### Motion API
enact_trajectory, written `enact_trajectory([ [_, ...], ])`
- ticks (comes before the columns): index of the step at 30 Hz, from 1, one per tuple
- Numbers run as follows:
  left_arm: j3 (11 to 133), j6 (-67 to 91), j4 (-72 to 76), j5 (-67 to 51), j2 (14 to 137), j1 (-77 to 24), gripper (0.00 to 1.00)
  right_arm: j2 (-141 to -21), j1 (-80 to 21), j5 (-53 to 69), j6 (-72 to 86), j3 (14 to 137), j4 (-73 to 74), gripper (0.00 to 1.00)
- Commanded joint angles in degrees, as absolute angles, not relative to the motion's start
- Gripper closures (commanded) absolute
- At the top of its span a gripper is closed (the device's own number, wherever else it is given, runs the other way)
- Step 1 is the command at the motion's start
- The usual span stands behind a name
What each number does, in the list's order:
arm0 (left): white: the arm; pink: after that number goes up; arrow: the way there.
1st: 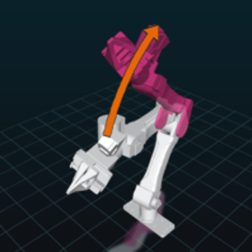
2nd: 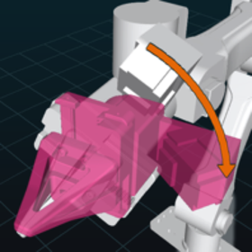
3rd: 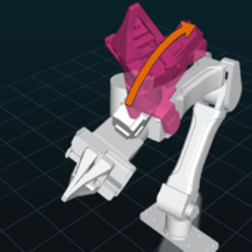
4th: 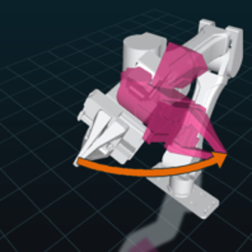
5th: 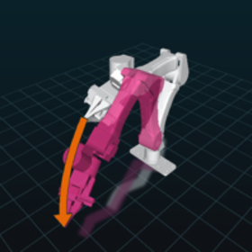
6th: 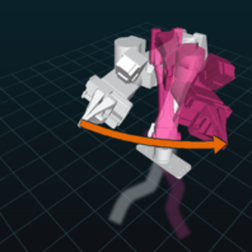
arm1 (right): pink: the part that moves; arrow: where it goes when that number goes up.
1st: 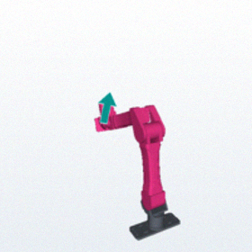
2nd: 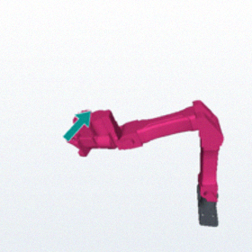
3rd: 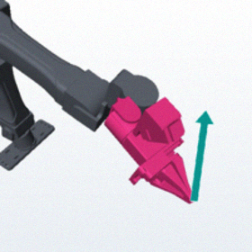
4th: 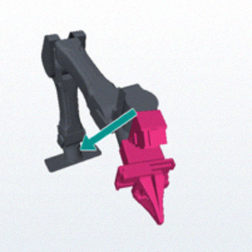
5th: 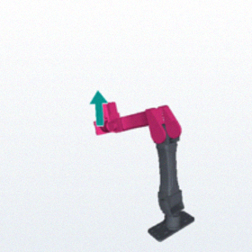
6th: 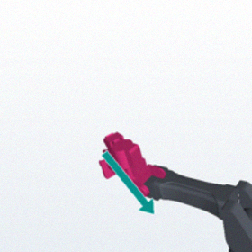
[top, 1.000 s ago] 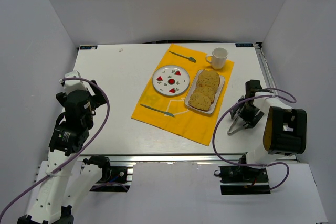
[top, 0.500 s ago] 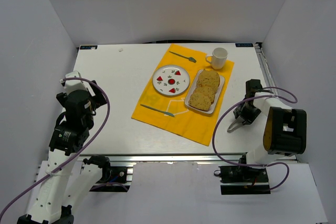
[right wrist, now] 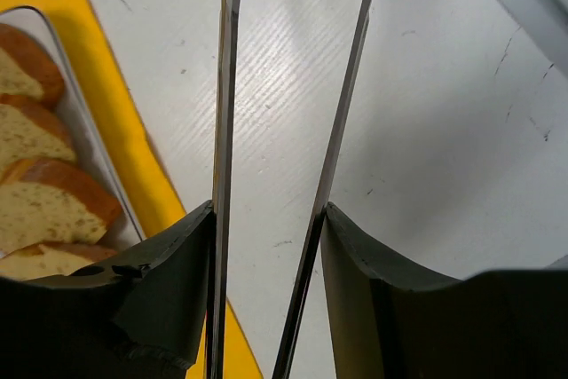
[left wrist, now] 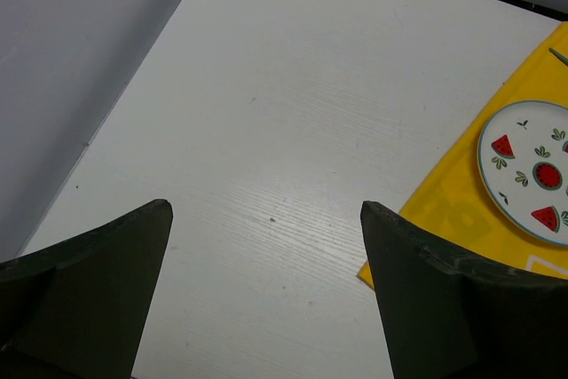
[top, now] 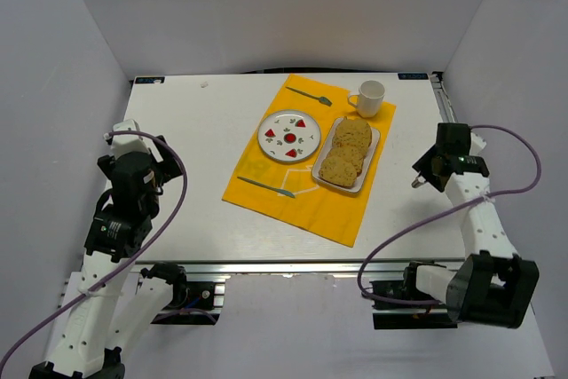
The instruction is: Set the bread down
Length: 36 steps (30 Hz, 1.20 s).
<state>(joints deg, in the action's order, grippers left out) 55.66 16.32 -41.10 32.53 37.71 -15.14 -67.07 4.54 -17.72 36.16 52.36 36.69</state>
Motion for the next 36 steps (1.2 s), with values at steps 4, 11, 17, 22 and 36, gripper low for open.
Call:
enact_trajectory([
  [4, 54.2, 14.9, -38.7, 30.3, 37.4, -15.3, 0.02, -59.7, 4.4, -17.6, 30.1, 59.8, 44.2, 0.46],
  [11, 53.4, 14.3, -37.3, 28.6, 37.7, -15.3, 0.02, -57.7, 2.2, -7.9, 26.7, 68.5, 50.2, 0.48],
  [17, 53.1, 15.2, -36.3, 26.9, 38.0, -15.3, 0.02, -63.4, -16.0, -5.0, 30.8, 76.2, 54.1, 0.49],
  [22, 54.4, 14.6, -36.7, 27.3, 38.4, -15.3, 0.02, -70.3, -29.6, -3.0, 29.5, 80.4, 54.1, 0.52],
  [36, 55.4, 14.0, -38.4, 28.2, 37.7, -15.3, 0.02, -69.3, -32.7, -5.1, 22.8, 79.4, 61.1, 0.5],
])
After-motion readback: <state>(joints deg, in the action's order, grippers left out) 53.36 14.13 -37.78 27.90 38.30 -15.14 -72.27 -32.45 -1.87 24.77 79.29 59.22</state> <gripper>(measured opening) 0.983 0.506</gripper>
